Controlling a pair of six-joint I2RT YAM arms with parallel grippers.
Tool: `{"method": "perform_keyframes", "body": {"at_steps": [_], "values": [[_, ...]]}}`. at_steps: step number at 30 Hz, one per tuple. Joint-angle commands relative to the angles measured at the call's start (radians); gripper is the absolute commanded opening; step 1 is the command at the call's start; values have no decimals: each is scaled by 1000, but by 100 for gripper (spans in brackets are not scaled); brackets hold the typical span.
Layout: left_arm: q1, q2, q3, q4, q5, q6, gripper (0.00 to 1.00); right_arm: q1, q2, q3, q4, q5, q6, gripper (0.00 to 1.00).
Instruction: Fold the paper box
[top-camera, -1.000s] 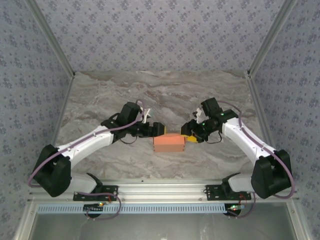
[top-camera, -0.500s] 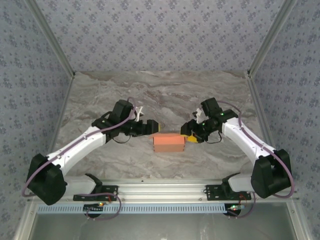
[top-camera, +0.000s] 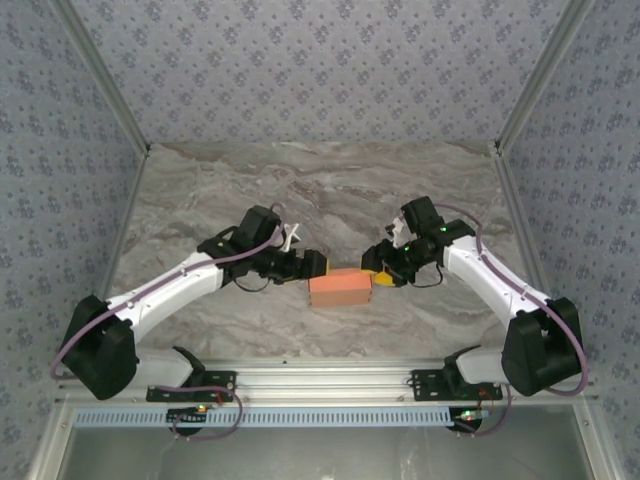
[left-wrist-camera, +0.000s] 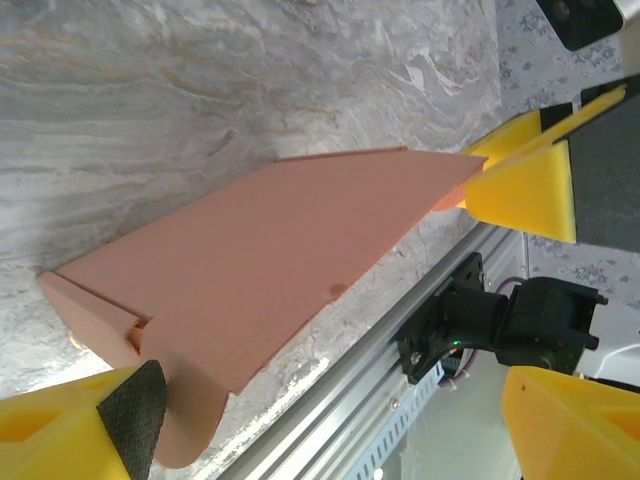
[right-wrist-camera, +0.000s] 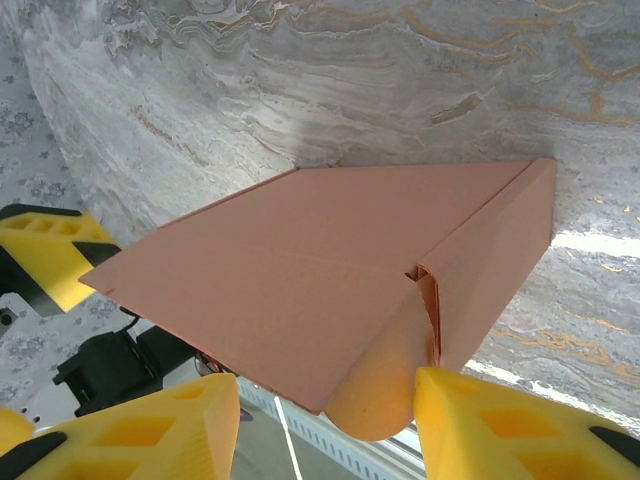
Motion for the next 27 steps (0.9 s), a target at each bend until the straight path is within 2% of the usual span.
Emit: {"method": "perform_keyframes", "body": {"at_steps": [1,11,18,27], "values": [[-16,9,35,24,32,-25,89,10,-6,-9,11,-23,24,50],[-27,32,34,90,26,-65,88,15,-4,-2,-9,-16,11,44],[-38,37,19,104,13,-73,88,16,8,26,-95,59,-71,44],[-39,36,15,43,-39,-21,88,16,11,47,-129,81,-101,46]]}}
